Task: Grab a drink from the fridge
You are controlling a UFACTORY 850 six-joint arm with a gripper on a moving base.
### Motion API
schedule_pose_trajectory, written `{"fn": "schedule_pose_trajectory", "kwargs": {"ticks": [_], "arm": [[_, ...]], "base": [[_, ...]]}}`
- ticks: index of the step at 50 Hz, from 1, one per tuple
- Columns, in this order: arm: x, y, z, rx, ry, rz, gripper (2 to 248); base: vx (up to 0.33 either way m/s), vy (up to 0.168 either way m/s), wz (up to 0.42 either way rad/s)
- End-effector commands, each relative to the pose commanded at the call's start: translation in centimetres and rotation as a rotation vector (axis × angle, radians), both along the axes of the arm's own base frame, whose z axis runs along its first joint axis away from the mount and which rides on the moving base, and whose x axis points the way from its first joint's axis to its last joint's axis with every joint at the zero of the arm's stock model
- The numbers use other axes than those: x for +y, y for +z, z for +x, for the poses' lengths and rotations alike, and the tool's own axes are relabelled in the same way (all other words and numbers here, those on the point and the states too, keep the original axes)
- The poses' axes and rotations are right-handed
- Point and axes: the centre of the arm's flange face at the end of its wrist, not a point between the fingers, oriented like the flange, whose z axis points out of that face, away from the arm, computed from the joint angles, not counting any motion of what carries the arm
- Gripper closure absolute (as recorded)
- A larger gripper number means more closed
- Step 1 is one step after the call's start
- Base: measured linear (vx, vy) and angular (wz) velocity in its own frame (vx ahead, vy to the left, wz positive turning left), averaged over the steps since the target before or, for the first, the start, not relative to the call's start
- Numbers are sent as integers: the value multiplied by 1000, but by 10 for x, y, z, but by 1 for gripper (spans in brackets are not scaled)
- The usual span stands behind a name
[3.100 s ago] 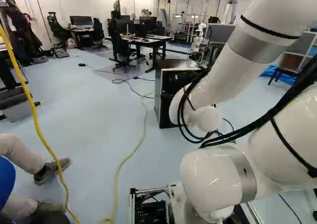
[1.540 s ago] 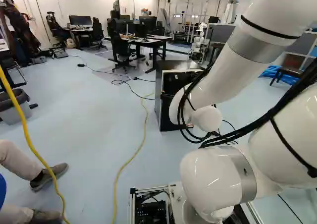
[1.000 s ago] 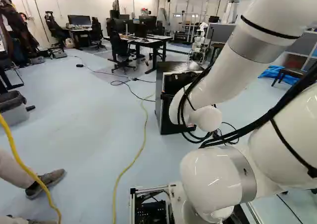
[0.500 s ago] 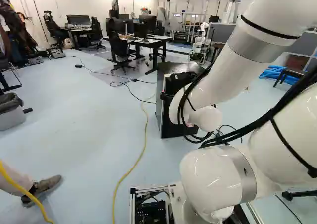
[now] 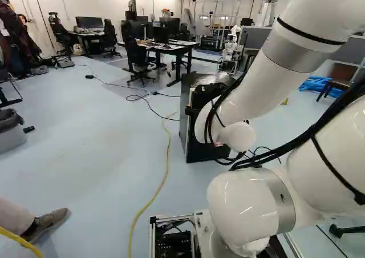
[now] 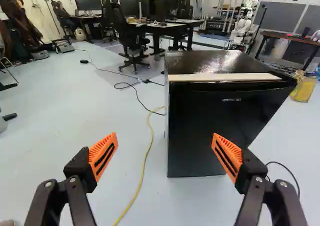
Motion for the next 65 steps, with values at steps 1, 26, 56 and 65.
{"fn": "schedule_pose_trajectory", "kwargs": {"ticks": [1, 26, 56, 65], "arm": [[0, 0, 0, 0, 0, 0, 3], [0, 0, 0, 0, 0, 0, 3], [2, 1, 3, 2, 3, 1, 3], [3, 1, 8, 4, -11, 11, 3]], "base": [[97, 2, -4], [74, 2, -4], [4, 0, 0], [0, 0, 0]]}}
